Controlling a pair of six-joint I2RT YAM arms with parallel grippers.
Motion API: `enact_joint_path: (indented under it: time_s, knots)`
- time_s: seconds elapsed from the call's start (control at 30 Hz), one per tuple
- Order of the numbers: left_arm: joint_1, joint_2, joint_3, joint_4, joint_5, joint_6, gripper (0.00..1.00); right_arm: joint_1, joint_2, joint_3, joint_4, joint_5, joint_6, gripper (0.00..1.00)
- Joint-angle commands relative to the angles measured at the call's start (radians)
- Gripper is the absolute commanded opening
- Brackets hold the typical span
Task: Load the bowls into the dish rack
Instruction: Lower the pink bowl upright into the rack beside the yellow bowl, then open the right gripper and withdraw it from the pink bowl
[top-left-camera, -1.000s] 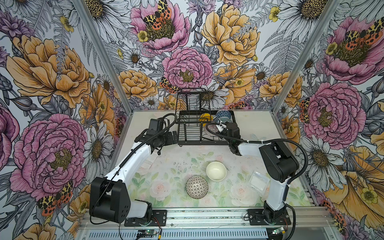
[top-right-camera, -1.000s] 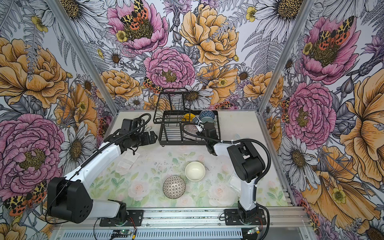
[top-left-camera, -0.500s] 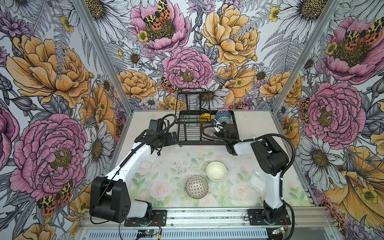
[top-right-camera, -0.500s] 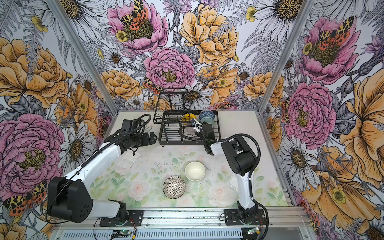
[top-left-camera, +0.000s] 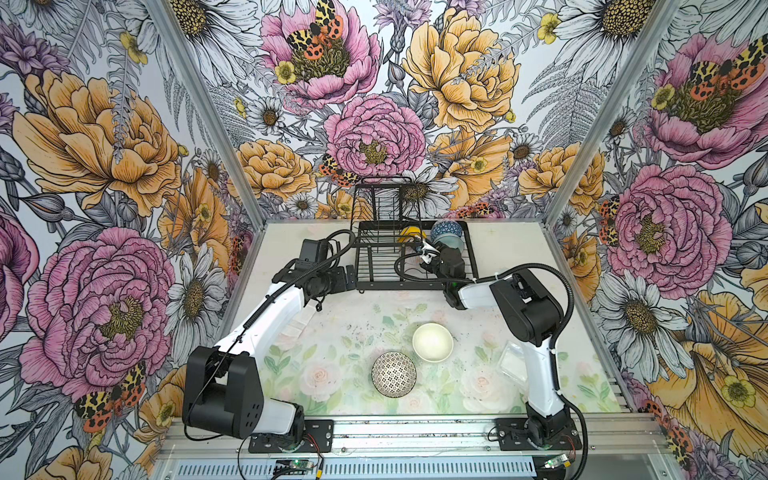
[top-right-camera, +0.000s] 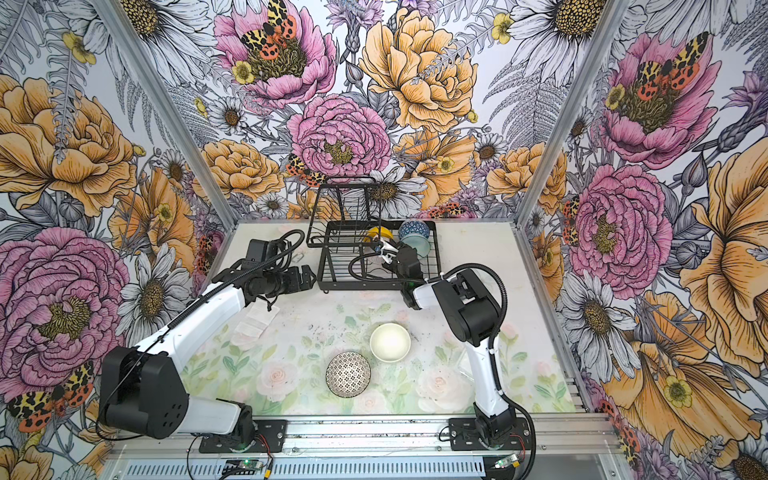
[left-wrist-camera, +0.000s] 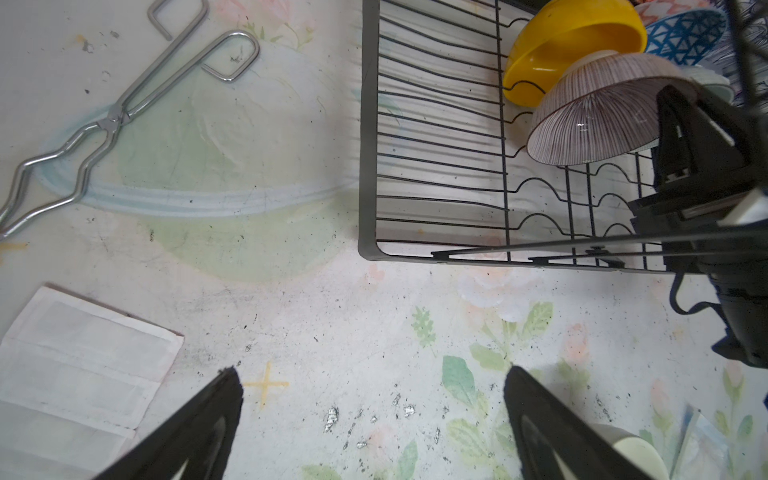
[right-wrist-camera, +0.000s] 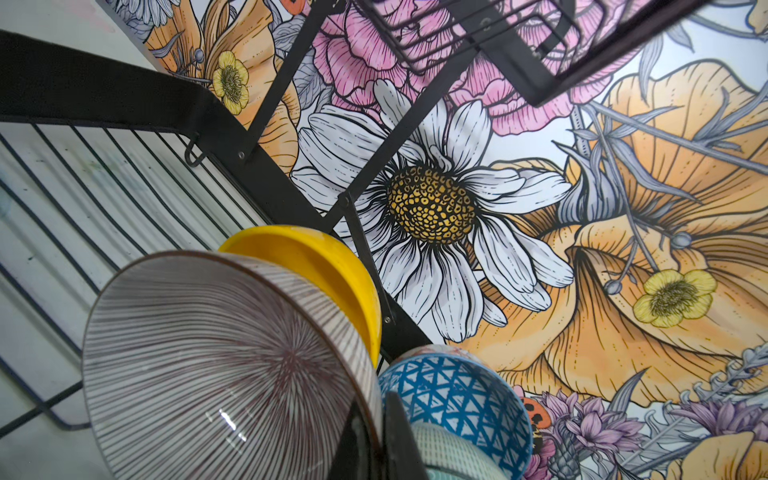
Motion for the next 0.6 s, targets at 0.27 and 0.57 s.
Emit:
enact_joint_path:
  time_s: [0.27,0.57]
  knots:
    - [0.011,0.021,0.006,0.018,0.024,0.008,0.99,0.024,0.063,0.066,0.184,0.045,-0.119,0.0]
    - [0.011,0.03,0.014,0.019,0.029,0.01,0.99,0.026,0.098,0.102,0.21,0.048,-0.208,0.0]
